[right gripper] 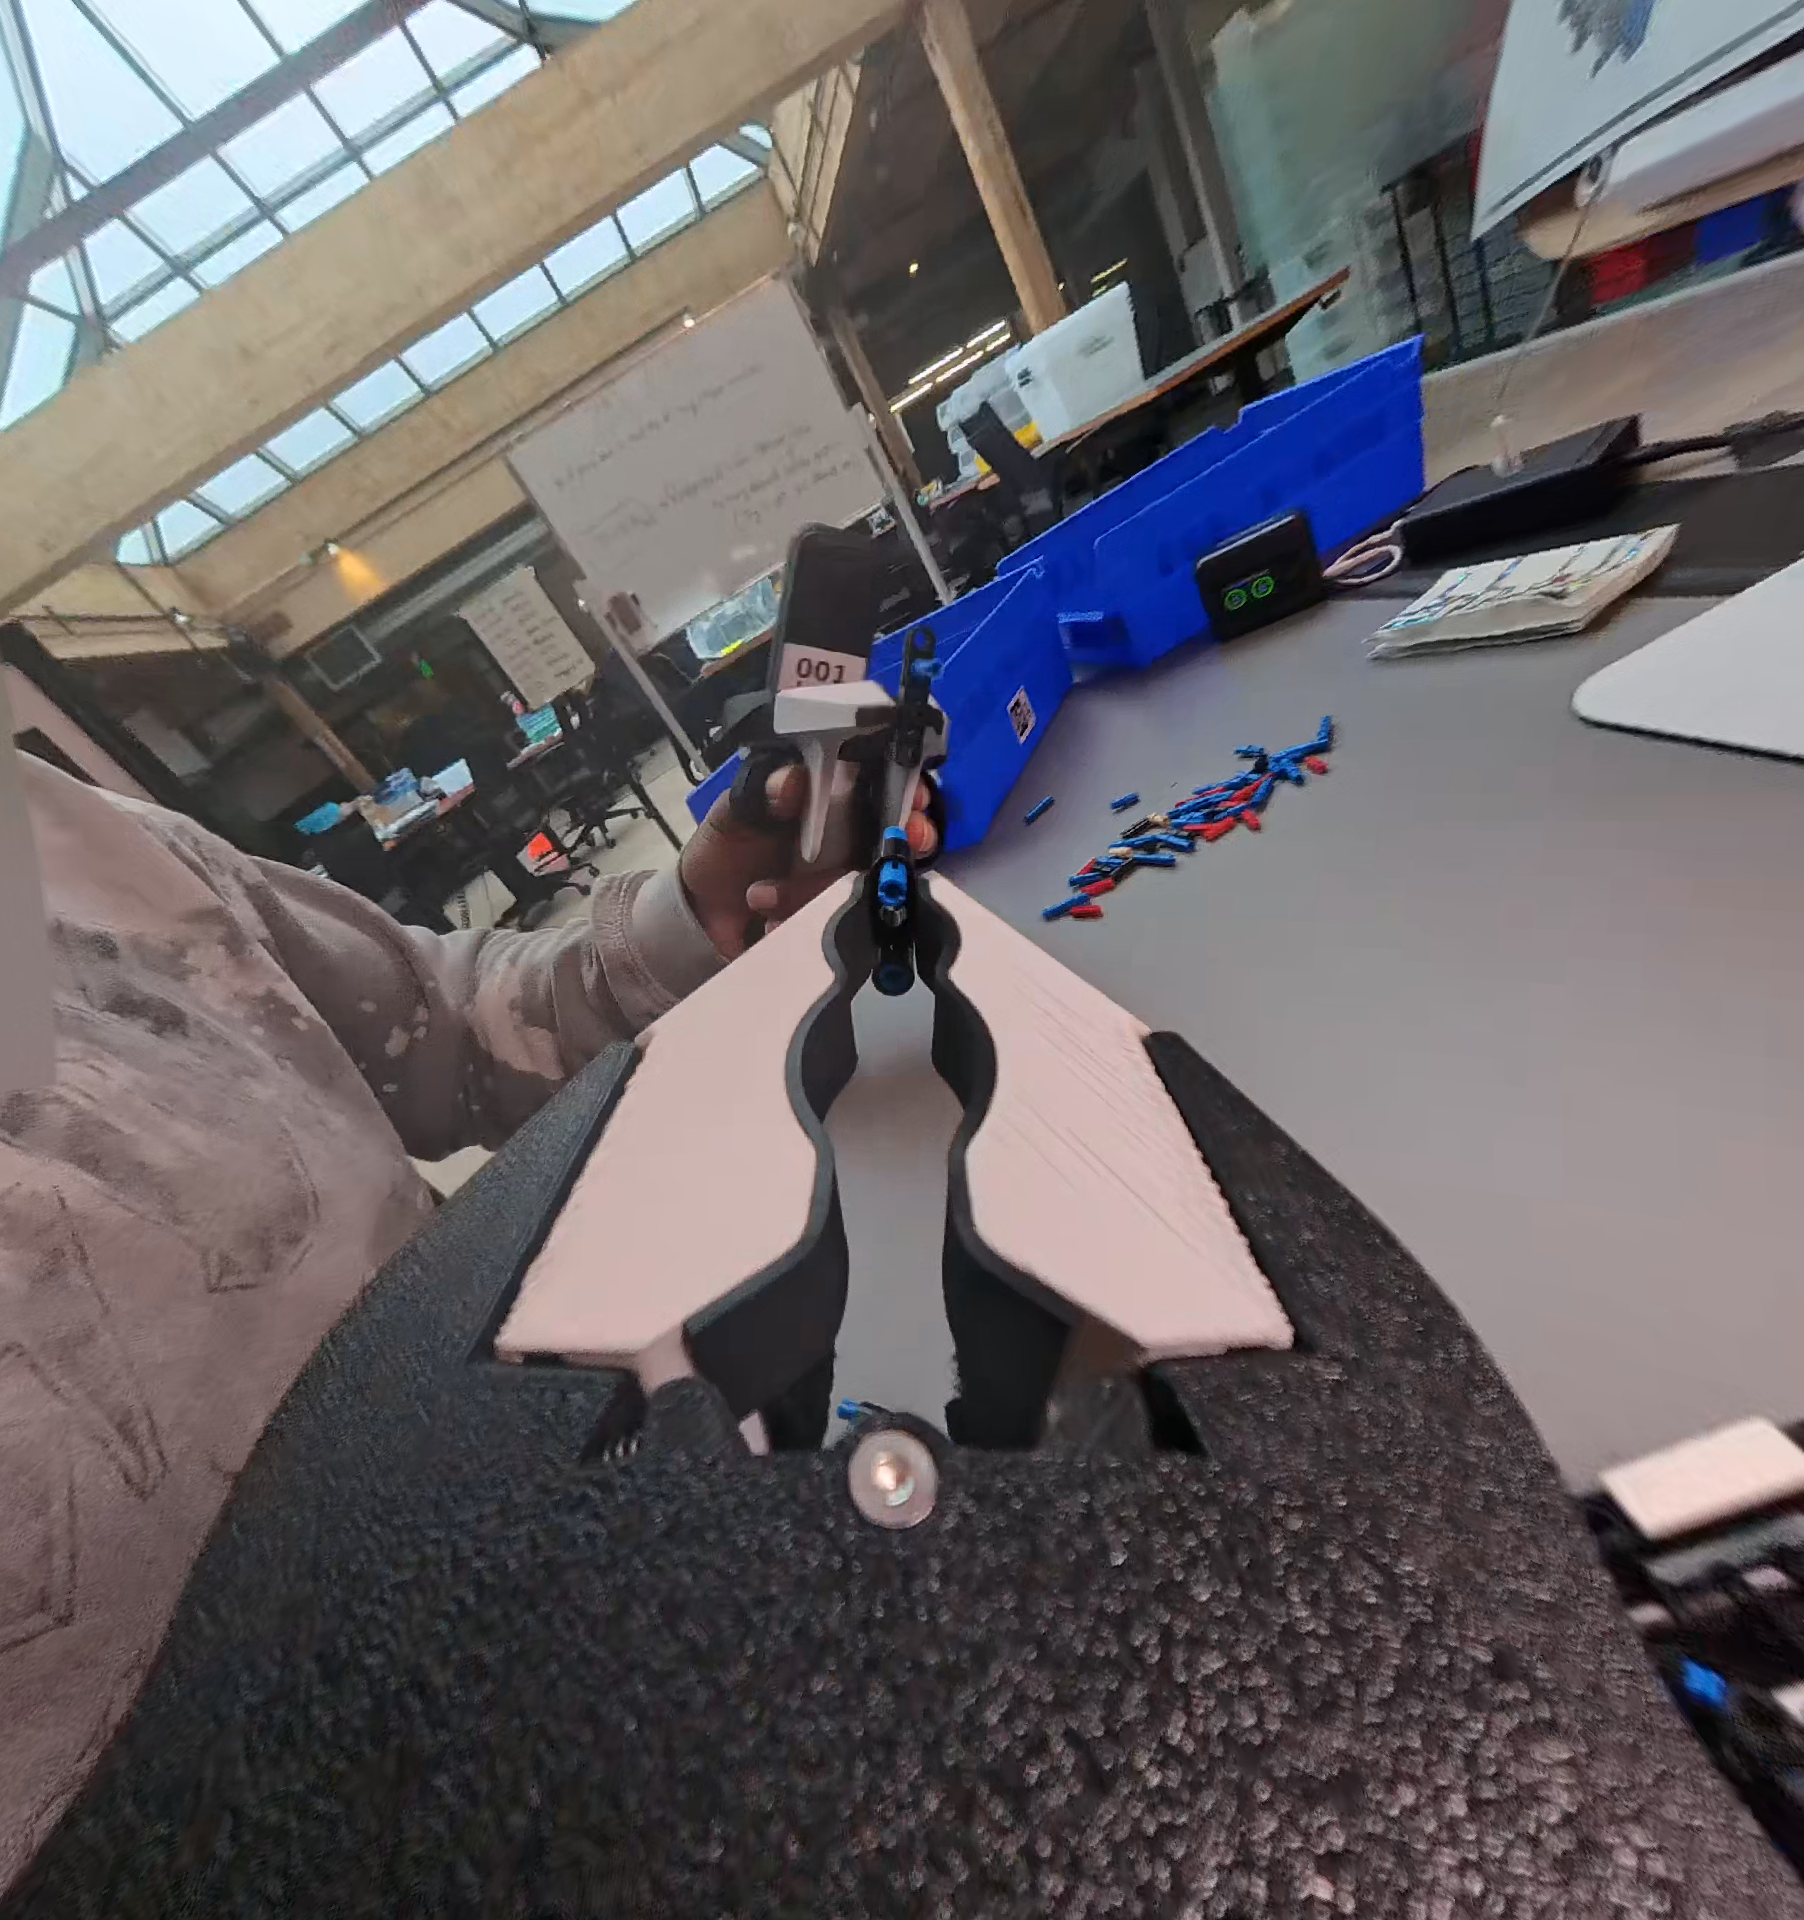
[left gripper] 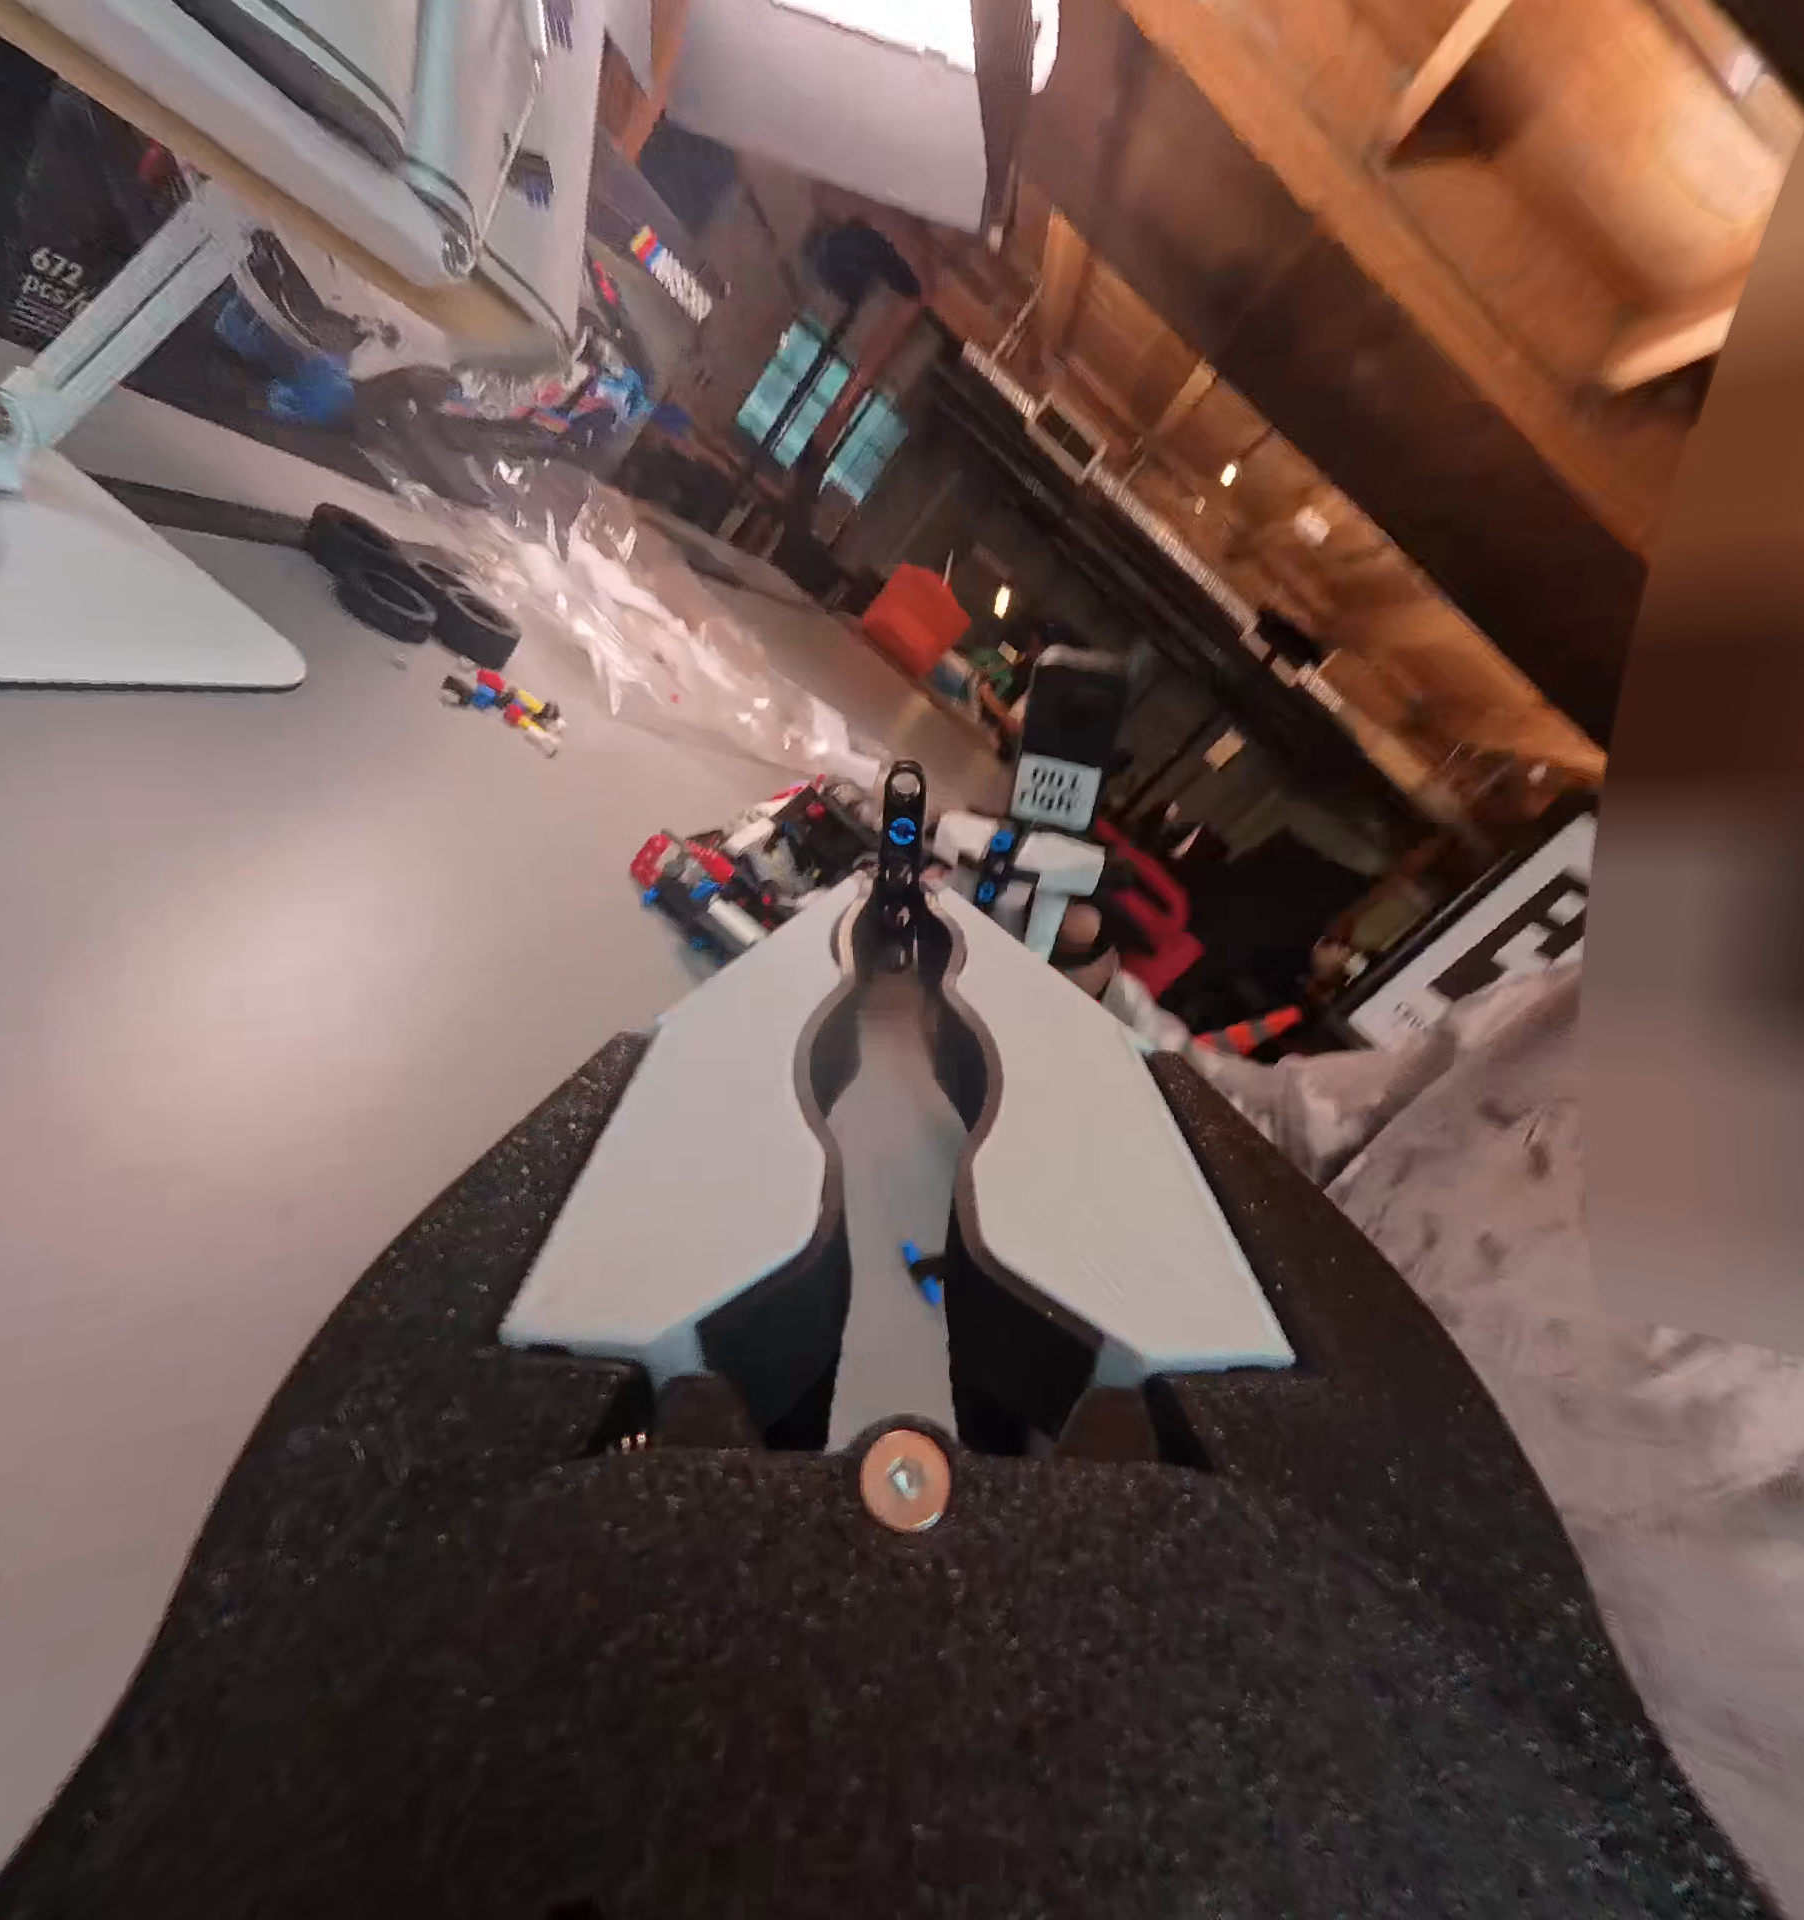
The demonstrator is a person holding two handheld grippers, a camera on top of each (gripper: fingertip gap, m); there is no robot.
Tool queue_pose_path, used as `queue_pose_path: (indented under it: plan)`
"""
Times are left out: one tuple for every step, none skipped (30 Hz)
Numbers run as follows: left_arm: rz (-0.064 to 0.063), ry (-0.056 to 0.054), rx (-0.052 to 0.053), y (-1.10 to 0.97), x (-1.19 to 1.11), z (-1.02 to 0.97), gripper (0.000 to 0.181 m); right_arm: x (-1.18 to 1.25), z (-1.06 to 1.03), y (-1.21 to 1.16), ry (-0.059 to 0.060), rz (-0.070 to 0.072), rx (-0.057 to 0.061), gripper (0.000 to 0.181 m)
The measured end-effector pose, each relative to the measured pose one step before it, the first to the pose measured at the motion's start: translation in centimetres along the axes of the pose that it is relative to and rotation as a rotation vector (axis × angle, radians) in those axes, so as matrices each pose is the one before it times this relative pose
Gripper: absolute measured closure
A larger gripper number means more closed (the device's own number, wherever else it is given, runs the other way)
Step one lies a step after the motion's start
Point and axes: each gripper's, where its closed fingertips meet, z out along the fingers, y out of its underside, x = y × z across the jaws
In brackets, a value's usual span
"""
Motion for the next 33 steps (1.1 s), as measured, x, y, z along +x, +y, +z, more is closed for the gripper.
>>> queue_pose_path:
  plan:
    - [0.0487, -0.0199, -0.059, 0.672, -0.034, -0.164, 0.178, 0.166, -0.299, -0.157, 0.0158, -0.0262, -0.0071, 0.176]
    - [0.0151, 0.0128, -0.0334, 0.699, 0.437, 0.539, 0.178, -0.078, 0.343, 0.399, 0.0074, -0.0202, -0.0284, 0.175]
    - [-0.0137, 0.0203, -0.0229, 0.727, 0.332, 0.825, 0.178, -0.208, 0.67, 0.627, -0.0037, 0.0027, -0.0365, 0.175]
    - [-0.0321, 0.0147, -0.0182, 0.673, 0.056, 0.774, 0.178, -0.157, 0.694, 0.819, -0.0026, 0.0058, -0.0461, 0.175]
    - [-0.0344, 0.0119, -0.0164, 0.547, -0.047, 0.556, 0.178, 0.041, 0.593, 1.319, 0.008, -0.0075, -0.077, 0.175]
    - [-0.0228, 0.0072, -0.0178, 0.522, -0.104, 0.34, 0.178, 0.342, 0.507, 1.715, 0.0274, -0.0262, -0.0988, 0.175]
    - [-0.0131, 0.0002, -0.015, 0.491, -0.217, 0.188, 0.178, 0.593, 0.481, 1.739, 0.0498, -0.04, -0.0943, 0.175]
    - [-0.0205, -0.0014, -0.013, 0.455, -0.289, 0.12, 0.177, 0.548, 0.503, 1.678, 0.052, -0.0428, -0.0911, 0.175]
    - [-0.0277, 0.0064, -0.005, 0.306, -0.159, 0.094, 0.177, 0.282, 0.561, 1.463, 0.0381, -0.0411, -0.0846, 0.175]
    - [-0.0225, 0.0086, 0.0007, 0.145, -0.03, 0.101, 0.178, -0.047, 0.433, 0.715, 0.0215, -0.0269, -0.0517, 0.175]
    - [-0.0073, 0.0046, -0.0049, 0.157, 0.031, 0.101, 0.178, -0.274, 0.285, 0.277, 0.0056, -0.0309, -0.0244, 0.175]
    - [0.0062, -0.003, -0.0057, 0.121, 0.017, 0.099, 0.178, -0.124, 0.235, 0.403, 0.0111, -0.0291, -0.0296, 0.175]
    - [0.0105, -0.0054, -0.0035, 0.057, 0.02, 0.077, 0.178, 0.15, 0.192, 0.403, 0.0243, -0.0211, -0.0276, 0.173]
    - [0.0087, -0.0023, -0.0064, 0.095, 0.062, 0.074, 0.178, 0.042, 0.047, 0.057, 0.011, -0.0106, -0.0047, 0.165]
    - [0.0085, -0.0007, -0.0066, 0.119, 0.094, 0.07, 0.178, -0.126, -0.183, -0.37, -0.0092, 0.0011, 0.0257, 0.158]
    - [0.007, 0.001, -0.0038, 0.083, 0.121, 0.068, 0.178, 0.001, -0.454, -0.859, -0.0113, 0.0177, 0.0564, 0.155]
    - [0.0045, 0.0041, -0.0041, 0.086, 0.138, 0.074, 0.178, 0.027, -0.621, -1.175, -0.0173, 0.0272, 0.0719, 0.153]
    - [0.003, 0.0063, -0.0046, 0.097, 0.157, 0.09, 0.178, -0.072, -0.733, -1.486, -0.0239, 0.0288, 0.0867, 0.153]
    - [0.0037, 0.0062, -0.0039, 0.078, 0.17, 0.09, 0.177, -0.185, -0.731, -1.644, -0.0299, 0.0327, 0.0939, 0.153]
    - [0.0046, 0.0057, -0.0058, 0.108, 0.161, 0.109, 0.178, -0.251, -0.574, -1.375, -0.0314, 0.0368, 0.0767, 0.155]
    - [0.0052, 0.0062, -0.0073, 0.132, 0.168, 0.13, 0.177, -0.181, -0.364, -0.875, -0.0238, 0.0292, 0.0494, 0.157]
    - [0.0056, 0.0037, -0.007, 0.131, 0.149, 0.123, 0.177, -0.175, -0.185, -0.362, -0.0173, 0.0145, 0.0225, 0.159]
    - [0.0056, 0.0083, -0.008, 0.148, 0.216, 0.147, 0.177, -0.026, -0.054, -0.093, -0.0039, 0.0042, 0.0097, 0.161]
    - [0.0041, 0.0116, -0.0082, 0.161, 0.272, 0.165, 0.176, -0.013, 0.012, -0.02, -0.0007, -0.0007, 0.0083, 0.163]
    - [0.0035, 0.0082, -0.01, 0.198, 0.226, 0.172, 0.177, -0.22, 0.087, 0.055, -0.0135, 0.0008, 0.0013, 0.166]
    - [0.0054, 0.0041, -0.0087, 0.176, 0.153, 0.161, 0.177, -0.178, 0.12, 0.011, -0.0112, 0.0073, 0.0018, 0.169]
    - [0.0069, 0.0013, -0.0086, 0.176, 0.106, 0.127, 0.176, -0.211, 0.092, 0.029, -0.0134, 0.0035, 0.0, 0.177]
    - [0.0059, 0.0042, -0.0053, 0.102, 0.154, 0.07, 0.176, -0.269, 0.026, -0.109, -0.015, -0.0011, 0.0084, 0.178]
    - [0.0064, 0.0056, 0.0004, -0.005, 0.184, 0.003, 0.176, -0.176, -0.016, -0.017, -0.0081, -0.007, 0.0016, 0.178]
    - [0.0116, 0.0079, 0.0009, -0.04, 0.268, 0.038, 0.171, -0.204, 0.046, 0.136, -0.0109, -0.0069, -0.0103, 0.178]
    - [0.0142, 0.0043, -0.0049, 0.022, 0.228, 0.093, 0.167, -0.245, 0.157, 0.199, -0.0105, -0.0033, -0.0115, 0.178]
    - [0.0184, -0.0045, -0.0106, 0.128, 0.081, 0.063, 0.169, -0.318, 0.197, 0.105, -0.0125, -0.0017, -0.0039, 0.178]
    - [0.0187, -0.0042, -0.003, 0.011, 0.059, -0.05, 0.172, -0.177, 0.072, -0.02, -0.0056, -0.0013, 0.0023, 0.178]
